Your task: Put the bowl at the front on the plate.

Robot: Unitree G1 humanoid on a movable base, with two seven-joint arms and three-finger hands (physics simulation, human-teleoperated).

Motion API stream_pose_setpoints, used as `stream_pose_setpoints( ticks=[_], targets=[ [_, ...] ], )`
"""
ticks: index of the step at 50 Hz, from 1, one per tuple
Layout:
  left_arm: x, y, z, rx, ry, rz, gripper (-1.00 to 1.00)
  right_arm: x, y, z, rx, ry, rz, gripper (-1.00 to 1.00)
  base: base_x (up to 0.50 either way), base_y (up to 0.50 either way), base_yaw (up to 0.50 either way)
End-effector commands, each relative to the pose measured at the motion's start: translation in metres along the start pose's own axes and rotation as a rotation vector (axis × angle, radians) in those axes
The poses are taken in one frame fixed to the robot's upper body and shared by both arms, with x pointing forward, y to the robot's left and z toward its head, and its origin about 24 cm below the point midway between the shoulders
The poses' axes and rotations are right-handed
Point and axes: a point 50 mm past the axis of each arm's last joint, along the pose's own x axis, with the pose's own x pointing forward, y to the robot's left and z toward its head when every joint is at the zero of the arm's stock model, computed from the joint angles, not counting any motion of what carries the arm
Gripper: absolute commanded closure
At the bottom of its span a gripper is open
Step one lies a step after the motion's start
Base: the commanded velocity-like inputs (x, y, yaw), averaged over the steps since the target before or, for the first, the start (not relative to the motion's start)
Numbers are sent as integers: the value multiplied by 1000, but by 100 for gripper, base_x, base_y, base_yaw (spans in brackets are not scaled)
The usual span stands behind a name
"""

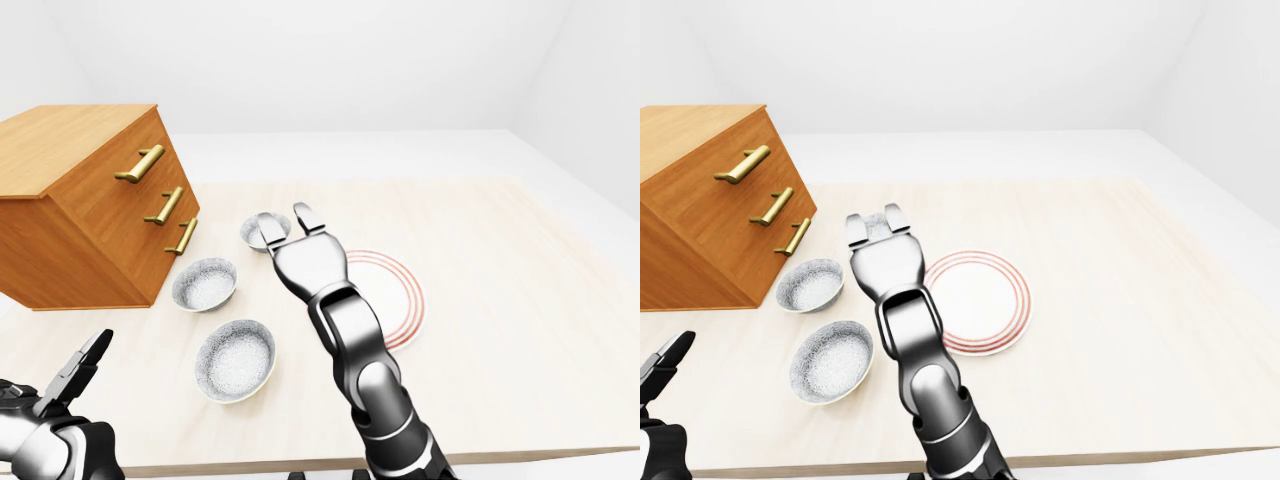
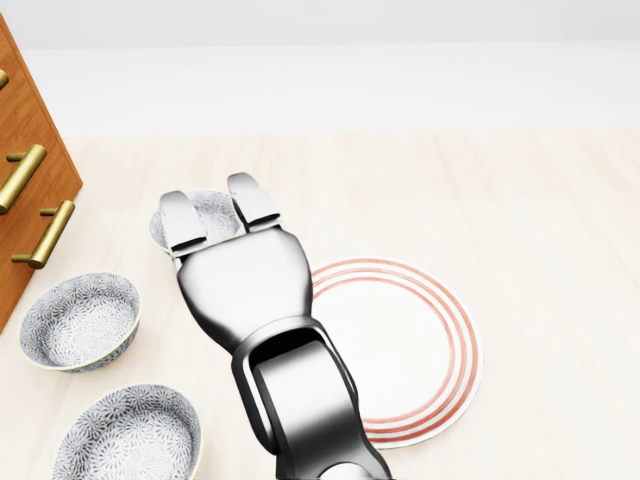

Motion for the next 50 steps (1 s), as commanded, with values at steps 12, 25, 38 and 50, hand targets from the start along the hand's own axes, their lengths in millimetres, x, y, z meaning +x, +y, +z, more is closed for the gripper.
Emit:
stream_pose_setpoints(
  ticks=[12,25,38,50],
  targets=[
    [0,0,-1,2,-5,2,-100,-10,17,46,-116,-249,54,-100,0,0,0],
    [0,0,-1,1,-6,-1,-100,-43,21,60,-51,-346,25,-100,0,0,0],
    [0,0,-2,-2,-5,0,-100,-68,28,69,-90,-374,18,-100,0,0,0],
    [0,0,-1,-5,1,-1,-100,-73,59,72,-76,-403,151,-100,0,0,0]
  ],
)
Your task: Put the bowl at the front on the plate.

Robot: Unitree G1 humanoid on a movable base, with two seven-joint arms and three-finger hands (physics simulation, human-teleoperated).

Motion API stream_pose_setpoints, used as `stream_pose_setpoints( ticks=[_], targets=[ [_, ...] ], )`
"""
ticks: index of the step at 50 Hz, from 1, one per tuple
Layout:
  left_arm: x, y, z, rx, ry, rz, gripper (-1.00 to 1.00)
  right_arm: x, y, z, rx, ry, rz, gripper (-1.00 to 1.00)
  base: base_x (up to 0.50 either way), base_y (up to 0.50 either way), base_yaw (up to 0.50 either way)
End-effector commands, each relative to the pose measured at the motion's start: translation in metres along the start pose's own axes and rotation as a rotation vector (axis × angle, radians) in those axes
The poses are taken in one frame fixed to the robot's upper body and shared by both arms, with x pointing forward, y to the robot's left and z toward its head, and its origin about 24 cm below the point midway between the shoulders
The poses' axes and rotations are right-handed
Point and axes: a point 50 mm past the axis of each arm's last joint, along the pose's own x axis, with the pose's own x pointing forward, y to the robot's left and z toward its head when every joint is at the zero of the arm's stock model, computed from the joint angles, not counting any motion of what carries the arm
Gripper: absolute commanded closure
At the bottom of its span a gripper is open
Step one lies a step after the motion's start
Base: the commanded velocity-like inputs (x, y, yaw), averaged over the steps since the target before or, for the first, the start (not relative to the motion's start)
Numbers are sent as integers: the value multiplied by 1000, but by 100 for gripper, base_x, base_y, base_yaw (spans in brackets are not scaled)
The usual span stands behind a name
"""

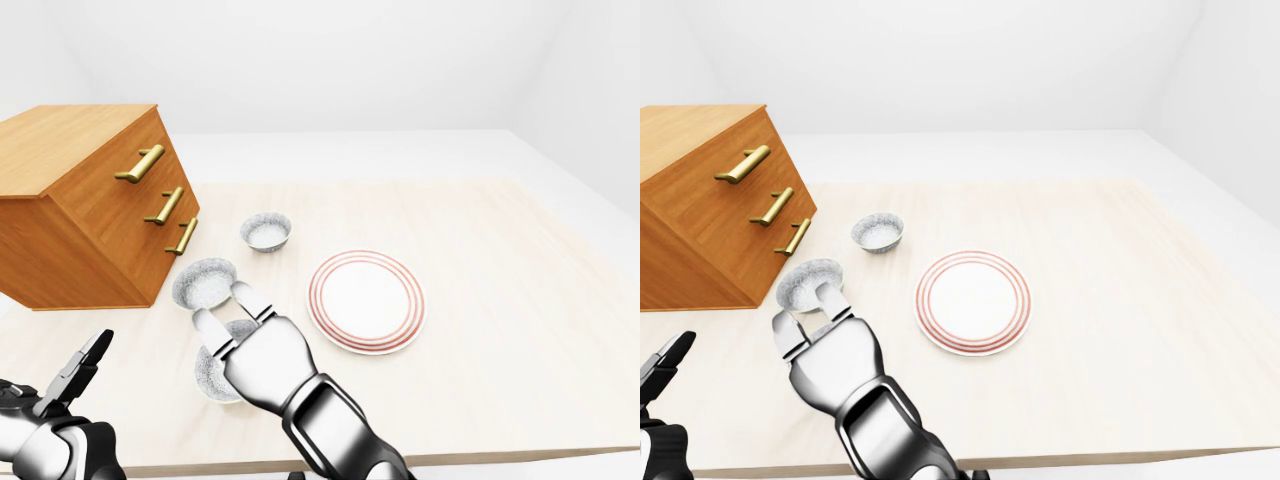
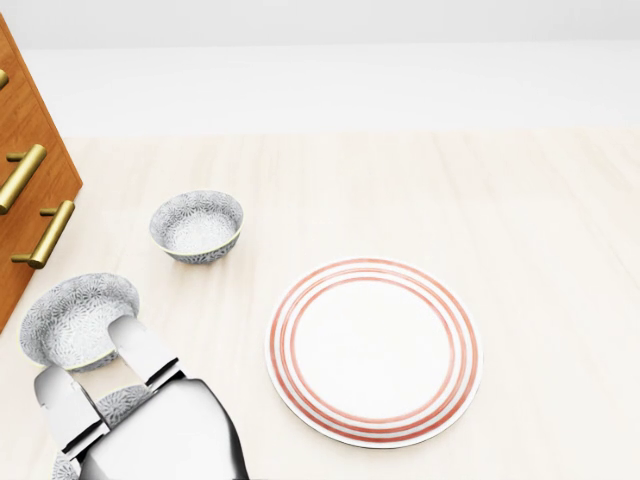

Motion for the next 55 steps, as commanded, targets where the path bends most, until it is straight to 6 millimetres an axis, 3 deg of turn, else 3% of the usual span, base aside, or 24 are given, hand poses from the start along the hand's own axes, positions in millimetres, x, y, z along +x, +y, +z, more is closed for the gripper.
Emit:
stream_pose_setpoints(
  ticks=[1,11,19,41,55],
  targets=[
    [0,0,1,-4,8,-2,-100,-4,19,10,19,-37,77,-100,0,0,0],
    [0,0,1,-4,5,0,-100,-9,51,11,23,-44,207,-100,0,0,0],
    [0,-1,0,-2,3,-1,-100,-11,38,5,18,4,148,-100,0,0,0],
    [0,0,2,-2,3,-4,-100,-11,38,4,19,8,149,-100,0,0,0],
    [1,-1,0,-5,4,-4,-100,-5,48,16,63,-37,200,-100,0,0,0]
  ],
)
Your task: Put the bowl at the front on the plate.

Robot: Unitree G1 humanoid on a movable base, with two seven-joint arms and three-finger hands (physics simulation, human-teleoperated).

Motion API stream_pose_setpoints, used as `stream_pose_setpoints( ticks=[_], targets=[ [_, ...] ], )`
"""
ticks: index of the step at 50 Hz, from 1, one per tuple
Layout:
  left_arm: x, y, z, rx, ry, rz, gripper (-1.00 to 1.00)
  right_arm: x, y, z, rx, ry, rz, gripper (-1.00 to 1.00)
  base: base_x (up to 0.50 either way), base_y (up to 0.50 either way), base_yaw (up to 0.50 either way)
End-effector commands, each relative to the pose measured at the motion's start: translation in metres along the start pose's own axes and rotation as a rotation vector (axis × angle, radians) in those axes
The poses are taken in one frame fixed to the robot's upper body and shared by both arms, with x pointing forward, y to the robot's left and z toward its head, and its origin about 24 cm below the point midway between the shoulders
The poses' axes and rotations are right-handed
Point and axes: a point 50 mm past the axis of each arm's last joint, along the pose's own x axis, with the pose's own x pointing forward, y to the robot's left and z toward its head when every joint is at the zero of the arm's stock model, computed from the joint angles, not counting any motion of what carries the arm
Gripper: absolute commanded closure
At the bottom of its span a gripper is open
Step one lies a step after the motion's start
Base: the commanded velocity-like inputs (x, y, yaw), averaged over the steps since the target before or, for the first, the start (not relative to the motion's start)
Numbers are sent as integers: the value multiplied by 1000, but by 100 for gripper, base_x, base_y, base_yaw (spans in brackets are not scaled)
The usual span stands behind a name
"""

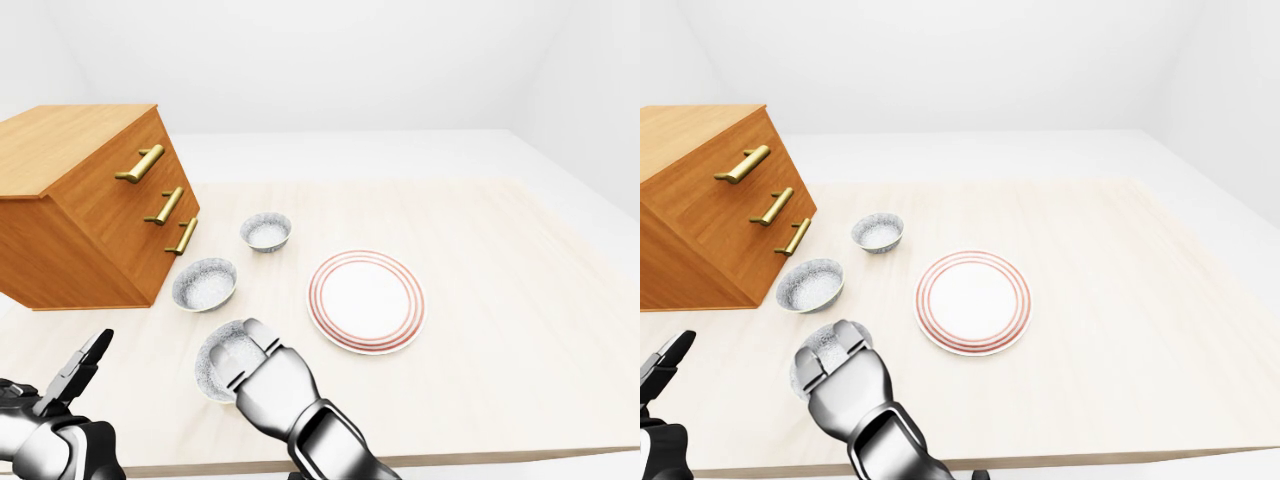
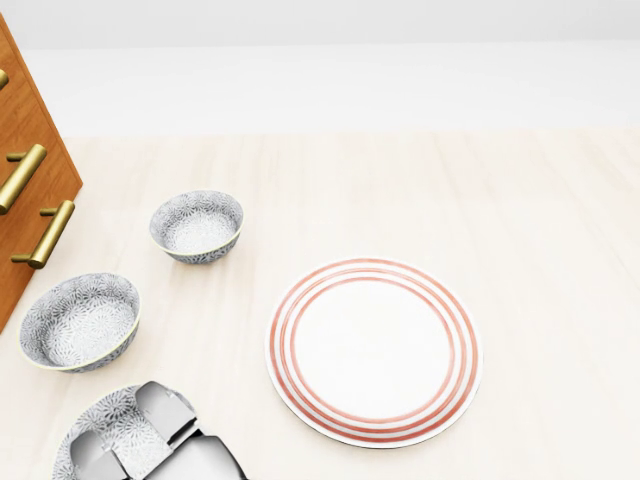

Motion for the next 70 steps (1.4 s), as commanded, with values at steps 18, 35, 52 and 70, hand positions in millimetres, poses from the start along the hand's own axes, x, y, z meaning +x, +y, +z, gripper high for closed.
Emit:
stream_pose_setpoints(
  ticks=[18,35,52,70],
  targets=[
    [0,0,2,-3,1,-2,-100,11,7,11,72,-48,53,-100,0,0,0],
    [0,0,0,2,1,-1,-100,15,18,11,140,-67,109,-100,0,0,0],
    [1,-2,-1,5,3,-5,-100,29,12,6,190,-66,116,-100,0,0,0],
    [1,-1,0,-2,8,-3,-100,43,14,7,223,-95,157,-100,0,0,0]
  ],
)
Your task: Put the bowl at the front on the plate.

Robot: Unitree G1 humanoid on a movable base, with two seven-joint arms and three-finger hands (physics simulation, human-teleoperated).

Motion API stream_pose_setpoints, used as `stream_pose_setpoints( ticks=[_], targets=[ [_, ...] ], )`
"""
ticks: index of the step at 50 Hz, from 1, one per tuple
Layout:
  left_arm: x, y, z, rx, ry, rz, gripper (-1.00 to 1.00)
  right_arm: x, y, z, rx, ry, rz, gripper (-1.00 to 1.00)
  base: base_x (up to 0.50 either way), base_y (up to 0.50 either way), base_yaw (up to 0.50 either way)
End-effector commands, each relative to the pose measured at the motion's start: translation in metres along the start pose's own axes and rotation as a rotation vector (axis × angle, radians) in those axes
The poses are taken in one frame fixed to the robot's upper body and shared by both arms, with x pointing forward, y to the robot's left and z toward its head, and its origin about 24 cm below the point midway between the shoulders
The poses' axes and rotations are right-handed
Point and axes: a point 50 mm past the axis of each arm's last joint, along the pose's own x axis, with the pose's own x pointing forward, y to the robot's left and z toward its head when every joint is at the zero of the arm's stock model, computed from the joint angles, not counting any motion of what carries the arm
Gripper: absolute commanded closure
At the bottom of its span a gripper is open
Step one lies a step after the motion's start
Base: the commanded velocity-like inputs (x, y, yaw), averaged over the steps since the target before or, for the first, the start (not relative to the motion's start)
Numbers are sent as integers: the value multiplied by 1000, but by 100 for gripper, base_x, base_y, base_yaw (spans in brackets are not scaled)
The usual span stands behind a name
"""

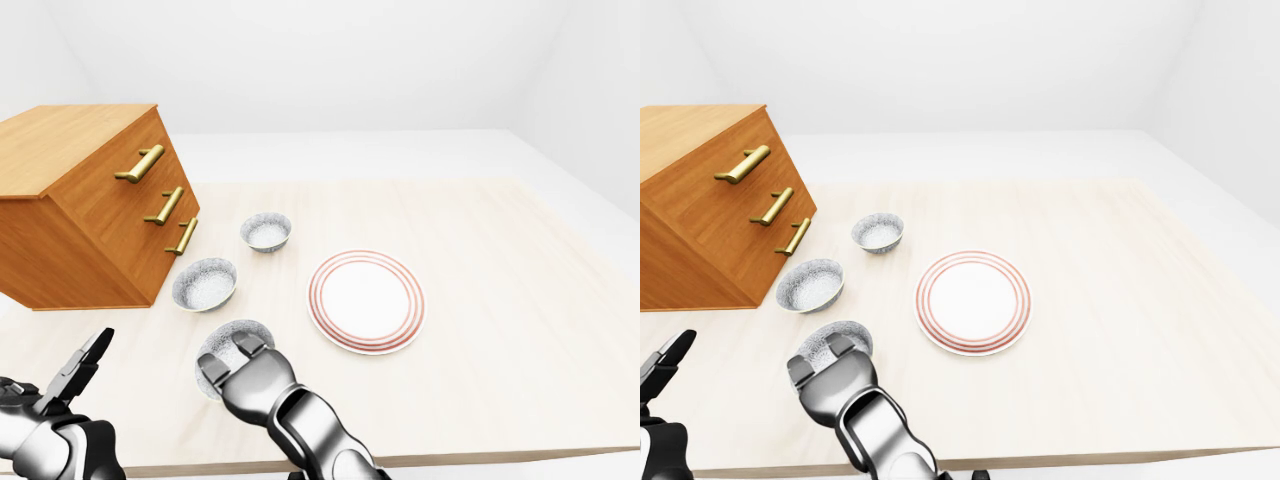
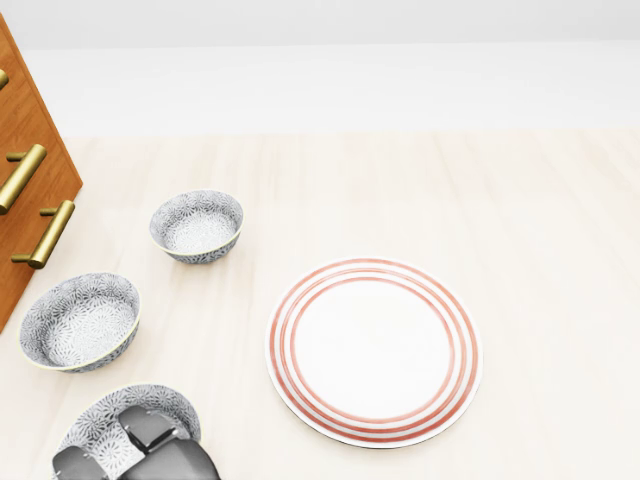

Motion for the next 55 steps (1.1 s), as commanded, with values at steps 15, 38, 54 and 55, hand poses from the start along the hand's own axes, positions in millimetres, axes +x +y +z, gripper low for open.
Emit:
stream_pose_setpoints(
  ticks=[15,38,54,55],
  targets=[
    [-1,1,3,-5,3,0,-100,9,3,-2,43,3,37,-100,0,0,0],
    [1,-1,-1,-1,3,0,-100,21,8,-12,118,0,95,-100,0,0,0],
    [-1,0,1,-7,1,1,-100,33,14,-19,173,4,154,-100,0,0,0],
    [-1,1,2,-7,1,1,-100,34,15,-20,175,6,160,-100,0,0,0]
  ],
)
